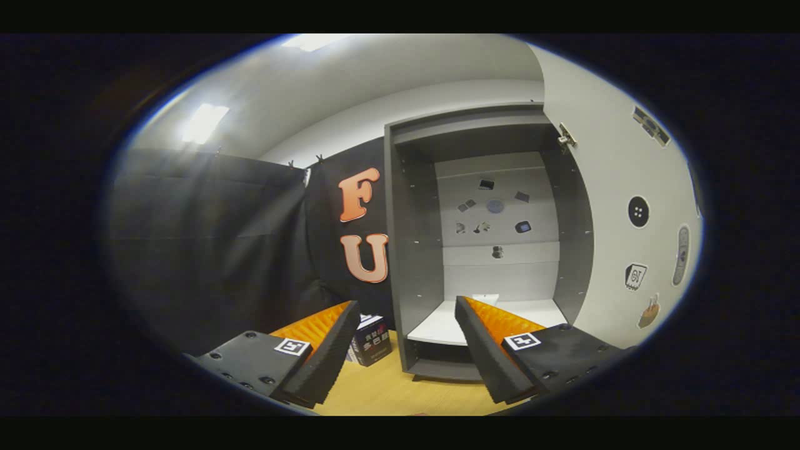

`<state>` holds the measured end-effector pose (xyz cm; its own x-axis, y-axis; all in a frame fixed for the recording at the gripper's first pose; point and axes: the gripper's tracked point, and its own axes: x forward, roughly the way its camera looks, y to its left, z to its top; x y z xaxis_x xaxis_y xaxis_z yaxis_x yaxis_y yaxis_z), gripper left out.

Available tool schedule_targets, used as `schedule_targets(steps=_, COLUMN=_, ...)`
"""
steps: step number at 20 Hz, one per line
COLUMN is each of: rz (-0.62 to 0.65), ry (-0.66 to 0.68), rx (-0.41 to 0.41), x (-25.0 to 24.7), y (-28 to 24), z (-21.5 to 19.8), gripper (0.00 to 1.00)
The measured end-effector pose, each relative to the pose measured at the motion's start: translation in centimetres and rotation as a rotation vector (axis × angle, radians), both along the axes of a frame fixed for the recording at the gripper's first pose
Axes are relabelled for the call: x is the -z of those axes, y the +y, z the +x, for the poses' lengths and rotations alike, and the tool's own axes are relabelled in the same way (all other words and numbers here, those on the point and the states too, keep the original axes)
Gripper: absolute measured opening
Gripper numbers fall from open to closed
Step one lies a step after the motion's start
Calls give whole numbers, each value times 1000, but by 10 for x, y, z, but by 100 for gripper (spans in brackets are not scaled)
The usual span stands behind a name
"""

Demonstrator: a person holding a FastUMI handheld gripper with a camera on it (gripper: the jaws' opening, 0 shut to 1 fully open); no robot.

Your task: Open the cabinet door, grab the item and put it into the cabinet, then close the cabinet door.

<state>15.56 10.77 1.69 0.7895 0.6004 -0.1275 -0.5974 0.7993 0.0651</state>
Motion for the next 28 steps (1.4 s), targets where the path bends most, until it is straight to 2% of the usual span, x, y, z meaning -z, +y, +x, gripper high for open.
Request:
schedule_targets(steps=7, rz=-50, ry=-86, rx=-28, x=-23, y=-54, z=-88, gripper=95)
schedule_targets(steps=11, rz=-61, ry=-110, rx=24, x=-30, y=-103, z=-126, gripper=96)
schedule_targets(steps=20, rz=-108, ry=-177, rx=342, x=-49, y=-235, z=-162, gripper=95)
schedule_targets(steps=24, rz=-81, ry=-209, rx=507, x=-61, y=-297, z=-150, gripper=95)
schedule_targets(steps=28, rz=-31, ry=-180, rx=668, x=-53, y=-357, z=-123, gripper=96)
